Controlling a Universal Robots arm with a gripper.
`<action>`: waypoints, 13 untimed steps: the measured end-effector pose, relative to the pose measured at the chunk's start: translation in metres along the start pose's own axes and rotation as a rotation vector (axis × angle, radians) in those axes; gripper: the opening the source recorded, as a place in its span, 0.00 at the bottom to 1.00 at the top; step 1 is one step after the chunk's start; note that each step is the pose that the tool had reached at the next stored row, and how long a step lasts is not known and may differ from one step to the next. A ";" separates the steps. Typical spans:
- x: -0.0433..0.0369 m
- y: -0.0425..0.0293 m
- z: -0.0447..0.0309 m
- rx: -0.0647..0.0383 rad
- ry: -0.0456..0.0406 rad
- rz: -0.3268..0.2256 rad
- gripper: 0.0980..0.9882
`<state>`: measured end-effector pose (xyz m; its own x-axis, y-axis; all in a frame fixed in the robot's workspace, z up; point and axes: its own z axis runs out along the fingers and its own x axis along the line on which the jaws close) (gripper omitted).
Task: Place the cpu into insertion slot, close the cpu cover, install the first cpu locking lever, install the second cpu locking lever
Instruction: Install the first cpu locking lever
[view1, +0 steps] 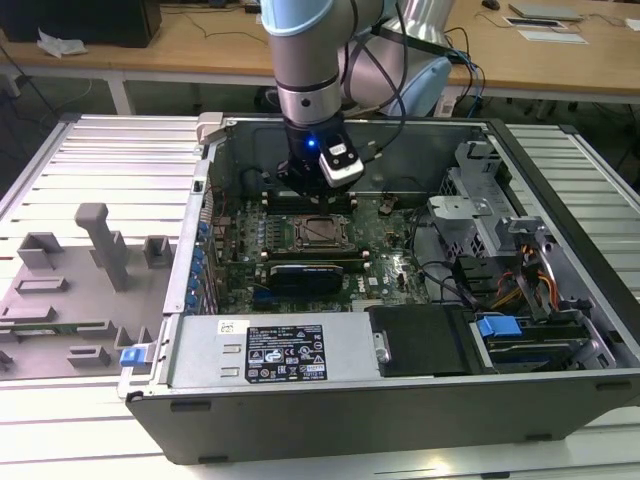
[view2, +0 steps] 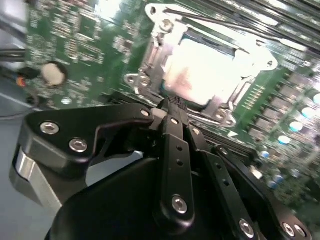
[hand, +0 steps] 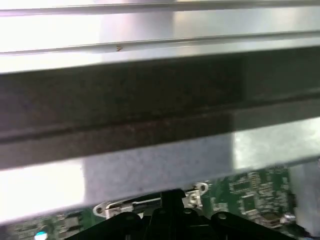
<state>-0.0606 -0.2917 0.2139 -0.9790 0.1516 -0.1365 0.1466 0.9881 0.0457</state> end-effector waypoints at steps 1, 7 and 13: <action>-0.0001 0.0000 0.0000 0.002 0.0105 0.000 0.01; -0.0003 -0.0008 0.0000 0.005 0.0106 0.000 0.01; -0.0026 -0.0164 -0.0004 0.012 0.0094 -0.001 0.01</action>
<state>-0.0605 -0.3083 0.2139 -0.9804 0.1505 -0.1272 0.1474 0.9885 0.0336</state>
